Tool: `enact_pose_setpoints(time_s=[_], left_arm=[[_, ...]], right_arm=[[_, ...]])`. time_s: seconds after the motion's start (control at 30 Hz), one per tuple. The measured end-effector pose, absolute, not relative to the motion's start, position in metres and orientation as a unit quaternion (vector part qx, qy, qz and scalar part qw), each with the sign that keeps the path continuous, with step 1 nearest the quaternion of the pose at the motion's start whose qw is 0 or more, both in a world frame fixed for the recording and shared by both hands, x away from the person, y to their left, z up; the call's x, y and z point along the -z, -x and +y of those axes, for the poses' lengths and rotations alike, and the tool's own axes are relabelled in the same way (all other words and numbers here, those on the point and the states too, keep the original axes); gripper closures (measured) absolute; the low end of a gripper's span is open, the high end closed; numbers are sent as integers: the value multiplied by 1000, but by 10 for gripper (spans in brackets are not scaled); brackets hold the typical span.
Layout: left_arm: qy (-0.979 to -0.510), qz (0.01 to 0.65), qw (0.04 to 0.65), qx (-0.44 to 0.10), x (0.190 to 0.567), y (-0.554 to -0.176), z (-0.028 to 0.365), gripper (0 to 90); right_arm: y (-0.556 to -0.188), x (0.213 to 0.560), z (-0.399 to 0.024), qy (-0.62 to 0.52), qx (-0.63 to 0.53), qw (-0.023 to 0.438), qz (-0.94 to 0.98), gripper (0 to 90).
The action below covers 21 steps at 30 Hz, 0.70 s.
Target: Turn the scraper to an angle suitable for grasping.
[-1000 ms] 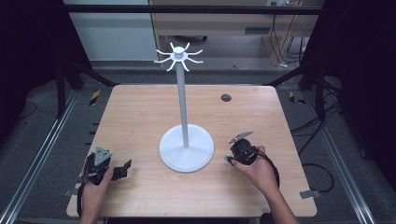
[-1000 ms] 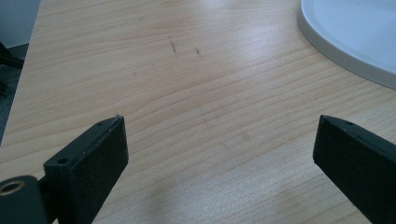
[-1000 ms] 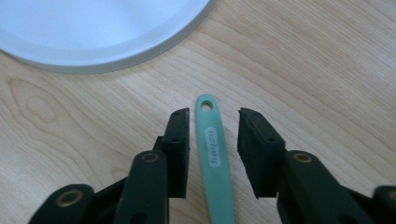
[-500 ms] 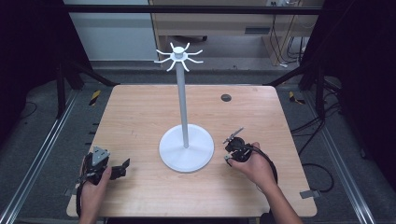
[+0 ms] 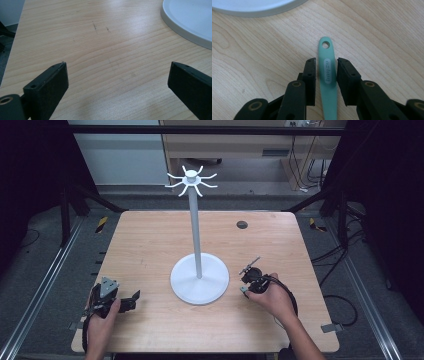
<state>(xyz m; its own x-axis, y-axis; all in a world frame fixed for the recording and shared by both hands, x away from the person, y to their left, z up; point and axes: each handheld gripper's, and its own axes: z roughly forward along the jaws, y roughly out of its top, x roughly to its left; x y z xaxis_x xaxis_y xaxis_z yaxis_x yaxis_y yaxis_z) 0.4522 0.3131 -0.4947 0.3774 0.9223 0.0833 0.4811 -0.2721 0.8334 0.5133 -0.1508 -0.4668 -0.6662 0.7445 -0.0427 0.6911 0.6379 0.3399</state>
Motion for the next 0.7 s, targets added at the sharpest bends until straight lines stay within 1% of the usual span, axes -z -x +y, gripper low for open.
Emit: enact_pose_setpoints(time_s=[0.17,0.2,0.33,0.7], left_arm=[[-743,472,374,-293,495,-452,311,27],[-744,471,374,-293,495,-453,310,27],[-744,471,373,-292,496,-453,310,27],[-746,469,372,-291,496,-453,310,29]], right_arm=[[-514,468,-151,-400,-144,88,901,702],[-515,469,-150,-403,-142,87,900,716],[-517,469,-150,-406,-142,82,899,726],[-518,468,-151,-398,-141,85,902,743]])
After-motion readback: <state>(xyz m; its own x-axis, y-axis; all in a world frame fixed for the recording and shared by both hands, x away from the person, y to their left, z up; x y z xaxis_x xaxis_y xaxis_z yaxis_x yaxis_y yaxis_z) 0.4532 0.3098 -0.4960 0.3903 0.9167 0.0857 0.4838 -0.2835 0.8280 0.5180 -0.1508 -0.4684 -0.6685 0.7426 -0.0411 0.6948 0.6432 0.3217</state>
